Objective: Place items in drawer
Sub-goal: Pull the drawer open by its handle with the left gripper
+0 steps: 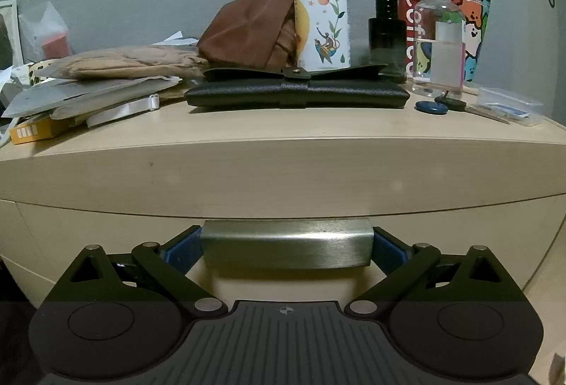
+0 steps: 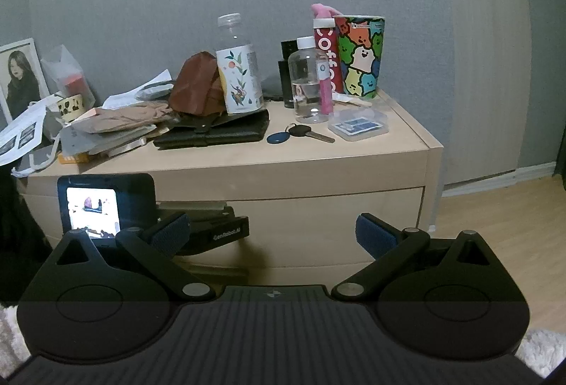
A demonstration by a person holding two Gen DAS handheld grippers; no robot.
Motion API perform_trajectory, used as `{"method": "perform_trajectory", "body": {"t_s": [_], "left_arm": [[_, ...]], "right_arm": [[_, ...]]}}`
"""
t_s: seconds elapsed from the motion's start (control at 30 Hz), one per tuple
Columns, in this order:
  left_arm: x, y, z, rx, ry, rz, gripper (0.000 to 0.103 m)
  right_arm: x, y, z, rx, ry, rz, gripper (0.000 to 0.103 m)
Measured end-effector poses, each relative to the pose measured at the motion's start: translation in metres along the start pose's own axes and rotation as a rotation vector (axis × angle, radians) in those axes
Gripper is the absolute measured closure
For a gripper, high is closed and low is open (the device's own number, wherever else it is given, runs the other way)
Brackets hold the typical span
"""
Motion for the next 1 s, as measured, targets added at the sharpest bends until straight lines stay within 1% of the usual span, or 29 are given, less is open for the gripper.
{"method": "perform_trajectory", "body": {"t_s": [0.13,0.2,0.27,0.4,0.5,1.0], "left_arm": [[0.001,-0.002,0.002,0.021,0.008,-0.004,0.005],[0.005,-0.003,0.004,0.039,0.023,-0.030,0.005],[0.008,-0.004,0.002,0.037,0.045,-0.050,0.005],[0.006,-0.002,-0.002,0.013,0.037,-0.045,0.005],[0.007,-0.001,-0.003,0.009,0.029,-0.046,0.005],[0.006,0.002,0.000,0.040,0.023,-0.032,0.006]], "right_arm": [[-0.001,0.002,0.001,-0.018,-0.007,-0.003,0.000],[-0.002,0.002,0.002,-0.022,-0.016,0.001,0.000],[-0.002,0.004,0.002,-0.027,-0.024,0.006,0.000],[-0.002,0.007,0.002,-0.044,-0.021,0.012,0.000],[-0.002,0.006,0.003,-0.048,-0.015,0.009,0.000],[-0.012,0.004,0.006,-0.048,-0.053,-0.002,0.000]]}}
Point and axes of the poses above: each gripper's, at about its wrist camera, not at the fingertips, and y roughly against the way its jaws point, x to its left, z to its top, the point moved 4 cm from there along -y, roughly the way its jaws point, and after that the axes turned 15 degrees about -z, right-handed, at the moved point
